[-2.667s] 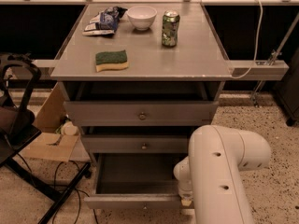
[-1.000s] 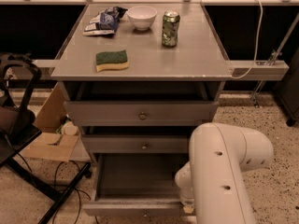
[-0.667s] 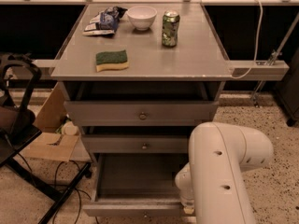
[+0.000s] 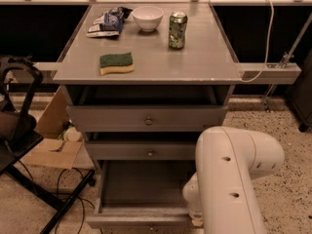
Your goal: Open bottom drawer
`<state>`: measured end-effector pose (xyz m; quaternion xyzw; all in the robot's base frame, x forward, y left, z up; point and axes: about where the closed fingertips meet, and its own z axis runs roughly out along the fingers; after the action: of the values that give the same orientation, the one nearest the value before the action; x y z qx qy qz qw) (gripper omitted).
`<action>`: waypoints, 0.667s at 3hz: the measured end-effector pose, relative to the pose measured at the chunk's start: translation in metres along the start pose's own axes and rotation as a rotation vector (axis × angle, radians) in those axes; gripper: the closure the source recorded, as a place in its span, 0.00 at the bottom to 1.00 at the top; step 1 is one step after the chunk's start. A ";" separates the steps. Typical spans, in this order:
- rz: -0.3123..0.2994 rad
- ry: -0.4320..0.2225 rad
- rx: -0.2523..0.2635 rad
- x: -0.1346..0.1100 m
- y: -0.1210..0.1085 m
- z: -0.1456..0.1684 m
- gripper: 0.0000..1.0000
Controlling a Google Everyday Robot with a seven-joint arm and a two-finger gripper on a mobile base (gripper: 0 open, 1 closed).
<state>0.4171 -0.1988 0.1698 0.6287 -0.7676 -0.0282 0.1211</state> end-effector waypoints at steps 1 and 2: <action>0.000 0.003 0.007 0.001 0.005 0.000 1.00; 0.000 0.007 0.013 0.002 0.010 0.001 1.00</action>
Offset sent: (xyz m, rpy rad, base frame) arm -0.5391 0.0288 0.3288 -0.4578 -0.6033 0.1654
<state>0.4071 -0.1988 0.1714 0.6296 -0.7674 -0.0211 0.1195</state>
